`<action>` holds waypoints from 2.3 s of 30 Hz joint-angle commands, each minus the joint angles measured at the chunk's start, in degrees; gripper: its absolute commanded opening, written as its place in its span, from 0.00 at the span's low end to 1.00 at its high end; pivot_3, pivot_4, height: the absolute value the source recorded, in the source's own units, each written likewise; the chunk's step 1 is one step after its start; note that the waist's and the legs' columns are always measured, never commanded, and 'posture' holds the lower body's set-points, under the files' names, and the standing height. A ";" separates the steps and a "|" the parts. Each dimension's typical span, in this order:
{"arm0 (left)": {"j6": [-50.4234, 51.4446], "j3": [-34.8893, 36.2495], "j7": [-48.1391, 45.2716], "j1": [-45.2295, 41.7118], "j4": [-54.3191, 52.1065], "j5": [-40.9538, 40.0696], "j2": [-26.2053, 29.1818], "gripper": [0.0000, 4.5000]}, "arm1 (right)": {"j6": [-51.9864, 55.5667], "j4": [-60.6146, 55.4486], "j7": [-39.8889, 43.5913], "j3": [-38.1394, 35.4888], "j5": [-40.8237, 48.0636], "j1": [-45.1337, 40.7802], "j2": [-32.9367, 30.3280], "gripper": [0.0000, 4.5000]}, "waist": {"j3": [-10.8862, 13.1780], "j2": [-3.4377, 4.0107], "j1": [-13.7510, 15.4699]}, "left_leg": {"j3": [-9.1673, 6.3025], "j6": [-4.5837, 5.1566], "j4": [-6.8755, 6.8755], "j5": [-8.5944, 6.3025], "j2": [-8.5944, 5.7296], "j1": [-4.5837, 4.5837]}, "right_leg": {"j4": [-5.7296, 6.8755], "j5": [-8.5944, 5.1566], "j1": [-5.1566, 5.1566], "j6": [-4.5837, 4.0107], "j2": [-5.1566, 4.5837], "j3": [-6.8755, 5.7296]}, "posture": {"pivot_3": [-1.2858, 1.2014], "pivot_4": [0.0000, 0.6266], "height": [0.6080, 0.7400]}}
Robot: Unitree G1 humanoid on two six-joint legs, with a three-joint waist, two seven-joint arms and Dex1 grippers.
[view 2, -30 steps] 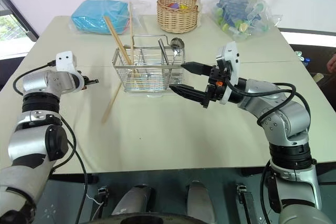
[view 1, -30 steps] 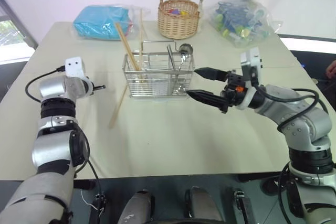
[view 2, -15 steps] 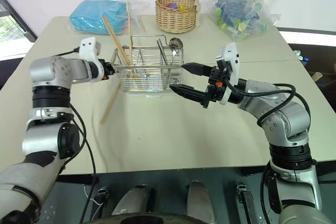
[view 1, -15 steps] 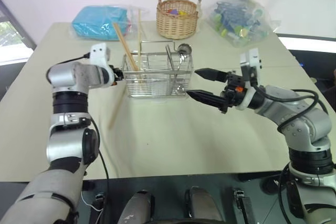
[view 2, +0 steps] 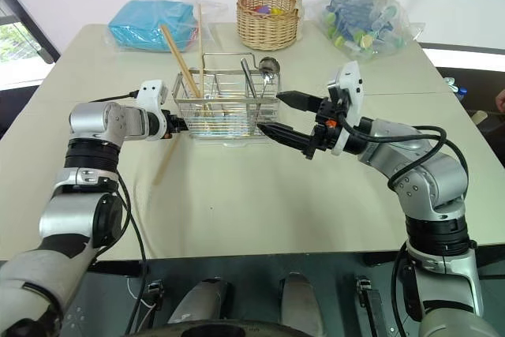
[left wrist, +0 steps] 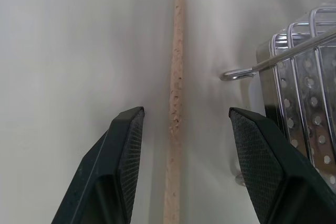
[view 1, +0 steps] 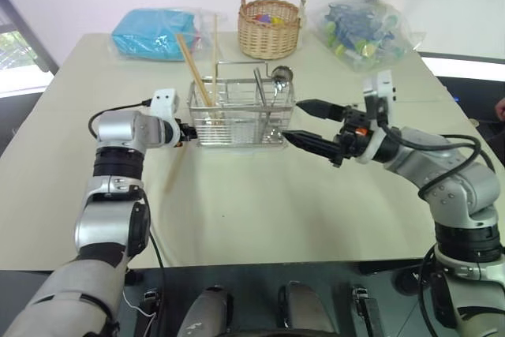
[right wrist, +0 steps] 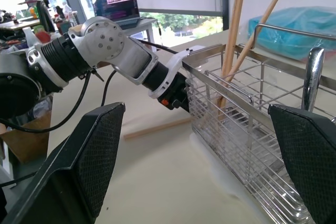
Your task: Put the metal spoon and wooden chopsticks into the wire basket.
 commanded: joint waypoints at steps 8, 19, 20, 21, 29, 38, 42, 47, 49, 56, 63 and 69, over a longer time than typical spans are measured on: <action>-1.51 -0.44 -1.06 -0.16 2.72 1.92 0.44 0.01 | -0.54 -3.66 -0.29 -1.71 1.61 0.83 0.09 1.00 | -0.01 0.00 0.11 | -0.03 0.00 0.01 0.00 -0.01 -0.02 | 0.00 0.00 0.01 0.00 0.00 0.00 | 0.52 0.24 1.00; -4.13 2.73 2.06 -0.28 4.08 2.78 2.03 0.01 | -0.61 -3.74 0.37 -1.17 1.14 0.90 0.02 1.00 | -0.01 0.00 -0.11 | -0.04 0.00 0.01 0.00 -0.02 -0.01 | 0.00 0.00 0.02 0.00 0.00 0.00 | 0.52 0.24 1.00; -4.71 3.57 2.78 -0.27 4.16 2.84 2.49 0.01 | -0.58 -3.69 0.52 -1.15 1.14 0.84 -0.07 1.00 | -0.01 0.00 -0.11 | -0.04 0.00 0.01 0.00 -0.01 -0.01 | 0.00 0.00 0.01 0.00 0.01 0.00 | 0.52 0.24 1.00; -5.47 4.28 3.44 -0.27 4.28 2.94 3.01 0.01 | -0.54 -3.66 0.65 -1.15 1.14 0.78 -0.15 1.00 | -0.01 0.00 -0.15 | -0.04 0.00 0.01 0.00 0.00 -0.01 | 0.00 0.00 0.01 0.00 0.02 0.00 | 0.52 0.24 1.00; -14.04 12.41 9.48 0.89 3.57 2.53 9.92 0.01 | -0.56 -3.11 2.28 -1.45 0.54 1.11 -1.43 1.00 | 0.00 0.00 -0.41 | 0.00 -0.01 -0.03 0.01 0.05 -0.06 | 0.01 0.00 -0.22 0.00 0.03 0.01 | 0.52 0.24 1.00; -28.80 22.18 13.92 3.50 -5.35 -0.30 12.96 0.01 | -0.44 -2.30 2.92 -1.46 0.78 0.43 -1.99 1.00 | -0.04 -0.16 0.16 | -0.11 -0.01 -0.03 0.00 -0.01 -0.12 | -0.01 0.02 -0.17 -0.02 -0.02 -0.01 | 0.52 0.24 1.00; -35.78 24.80 12.98 1.51 -9.92 -4.01 11.22 0.01 | -0.68 -1.45 3.30 -1.11 0.39 -0.32 -1.87 1.00 | -0.07 -0.21 0.05 | -0.10 -0.01 -0.04 0.00 -0.01 -0.11 | -0.02 0.03 -0.17 -0.01 -0.03 -0.02 | 0.52 0.24 1.00; -41.90 27.04 9.83 -8.39 -17.08 -12.78 8.16 0.01 | -0.83 -0.98 3.10 -1.22 0.39 -0.88 -1.52 1.00 | -0.06 -0.36 -0.08 | -0.11 -0.01 0.03 0.00 0.00 -0.17 | -0.04 0.03 -0.17 -0.01 -0.03 -0.03 | 0.52 0.24 1.00; -41.92 25.74 8.99 -11.33 -17.91 -14.12 7.49 0.01 | -0.86 -0.83 3.10 -1.47 0.36 -0.77 -1.63 1.00 | -0.06 -0.36 -0.17 | -0.08 -0.01 0.03 0.00 0.00 -0.14 | -0.04 0.03 -0.17 0.00 -0.04 -0.03 | 0.52 0.24 1.00; -40.50 20.14 4.68 -15.50 -23.64 -18.45 3.28 0.01 | -0.55 0.16 2.39 -3.07 0.44 -1.77 -2.74 1.00 | -0.08 -0.33 -0.28 | 0.00 -0.01 0.02 0.00 0.03 -0.06 | -0.03 0.03 -0.15 0.00 0.00 -0.02 | 0.52 0.24 1.00; -40.68 17.75 3.86 -12.38 -25.24 -20.44 -1.72 0.01 | -0.12 -0.82 1.32 -3.98 0.82 -1.39 -2.88 1.00 | -0.08 -0.33 -0.21 | -0.01 -0.01 0.11 0.00 0.02 -0.06 | -0.05 0.04 -0.14 0.00 0.00 -0.02 | 0.52 0.24 1.00; -43.45 10.85 0.27 -4.53 -25.49 -15.99 -4.79 0.01 | 0.21 -2.12 -0.03 -4.22 1.20 -0.65 -2.42 1.00 | -0.08 -0.33 -0.21 | 0.01 -0.01 0.16 0.01 0.02 -0.07 | -0.05 0.04 -0.15 0.00 0.01 -0.01 | 0.52 0.24 1.00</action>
